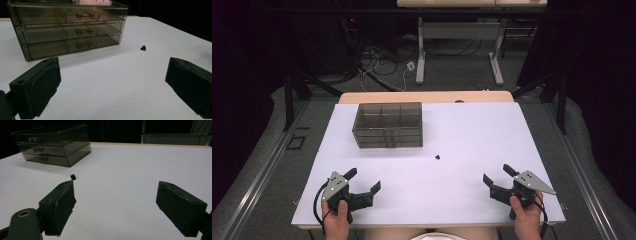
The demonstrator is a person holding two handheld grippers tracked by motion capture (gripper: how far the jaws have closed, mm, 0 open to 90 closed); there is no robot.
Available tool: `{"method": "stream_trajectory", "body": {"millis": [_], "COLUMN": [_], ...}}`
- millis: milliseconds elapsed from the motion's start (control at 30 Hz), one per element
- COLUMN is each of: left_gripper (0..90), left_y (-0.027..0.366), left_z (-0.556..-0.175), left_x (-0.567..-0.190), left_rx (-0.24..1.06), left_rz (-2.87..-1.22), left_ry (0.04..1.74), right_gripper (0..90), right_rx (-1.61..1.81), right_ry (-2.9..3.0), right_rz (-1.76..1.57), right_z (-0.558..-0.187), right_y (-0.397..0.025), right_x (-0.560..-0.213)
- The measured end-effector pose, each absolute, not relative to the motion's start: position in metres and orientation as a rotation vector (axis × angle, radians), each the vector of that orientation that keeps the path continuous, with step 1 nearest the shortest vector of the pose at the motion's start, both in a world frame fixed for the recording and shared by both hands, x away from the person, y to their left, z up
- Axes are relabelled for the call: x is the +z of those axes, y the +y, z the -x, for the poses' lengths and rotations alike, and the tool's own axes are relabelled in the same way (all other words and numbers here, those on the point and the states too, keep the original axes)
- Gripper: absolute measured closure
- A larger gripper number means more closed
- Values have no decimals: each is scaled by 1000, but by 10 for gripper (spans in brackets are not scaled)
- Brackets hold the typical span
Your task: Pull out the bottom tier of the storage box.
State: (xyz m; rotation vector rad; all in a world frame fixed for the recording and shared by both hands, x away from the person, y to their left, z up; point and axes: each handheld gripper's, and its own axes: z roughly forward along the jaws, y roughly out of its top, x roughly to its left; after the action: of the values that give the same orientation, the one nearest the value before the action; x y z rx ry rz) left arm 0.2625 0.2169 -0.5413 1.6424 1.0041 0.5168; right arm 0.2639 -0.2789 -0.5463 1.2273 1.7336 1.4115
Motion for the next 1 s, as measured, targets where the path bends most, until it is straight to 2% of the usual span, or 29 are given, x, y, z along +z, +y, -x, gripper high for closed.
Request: {"method": "stream_trajectory", "body": {"millis": [267, 533, 1000], "left_gripper": [3, 3, 3], "left_y": [213, 210, 211], "left_z": [-265, -270, -273], "left_x": [-543, -544, -543], "left_rx": [473, 465, 441], "left_rz": [-1640, -1602, -1590], "left_ry": [1027, 1134, 1119], "right_gripper": [150, 150, 150], "right_rx": [1408, 1396, 1398], "right_ry": [1728, 1742, 1756], "right_rz": [-1224, -1220, -1216], "right_z": [-265, -270, -271], "right_y": [-277, -275, -274], "right_x": [-547, -550, -551]}}
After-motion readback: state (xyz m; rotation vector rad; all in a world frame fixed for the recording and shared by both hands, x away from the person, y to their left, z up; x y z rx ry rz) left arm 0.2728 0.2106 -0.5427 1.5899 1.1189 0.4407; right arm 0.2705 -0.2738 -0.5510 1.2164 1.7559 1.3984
